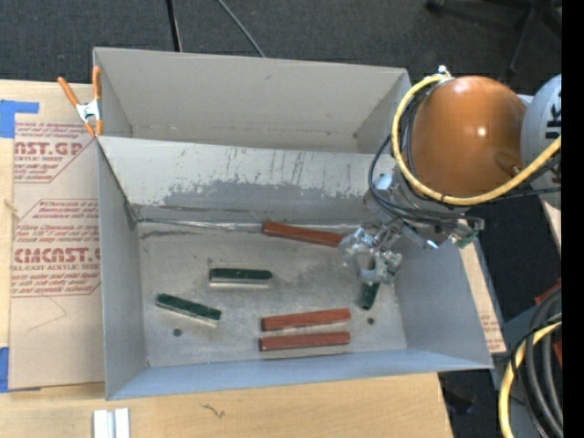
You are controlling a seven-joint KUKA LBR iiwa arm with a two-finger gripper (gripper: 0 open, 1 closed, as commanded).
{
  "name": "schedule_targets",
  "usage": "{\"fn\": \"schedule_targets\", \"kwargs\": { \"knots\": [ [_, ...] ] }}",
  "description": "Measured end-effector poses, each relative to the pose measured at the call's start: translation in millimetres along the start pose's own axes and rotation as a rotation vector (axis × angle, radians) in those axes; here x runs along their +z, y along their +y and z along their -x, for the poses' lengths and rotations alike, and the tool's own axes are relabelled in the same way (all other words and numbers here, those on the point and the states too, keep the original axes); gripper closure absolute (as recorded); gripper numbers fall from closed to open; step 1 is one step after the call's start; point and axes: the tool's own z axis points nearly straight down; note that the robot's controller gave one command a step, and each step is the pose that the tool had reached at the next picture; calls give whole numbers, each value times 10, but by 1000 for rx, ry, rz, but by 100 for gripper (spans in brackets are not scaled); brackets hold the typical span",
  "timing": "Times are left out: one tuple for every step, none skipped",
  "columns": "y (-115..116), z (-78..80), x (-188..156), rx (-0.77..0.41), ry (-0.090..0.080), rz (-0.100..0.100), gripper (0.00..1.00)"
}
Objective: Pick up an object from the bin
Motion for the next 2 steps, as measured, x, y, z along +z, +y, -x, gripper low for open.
{"fn": "schedule_targets", "kwargs": {
  "knots": [
    [413, 541, 454, -19, 2, 9, 100],
    [512, 808, 558, -65, 1, 5, 100]
  ]
}}
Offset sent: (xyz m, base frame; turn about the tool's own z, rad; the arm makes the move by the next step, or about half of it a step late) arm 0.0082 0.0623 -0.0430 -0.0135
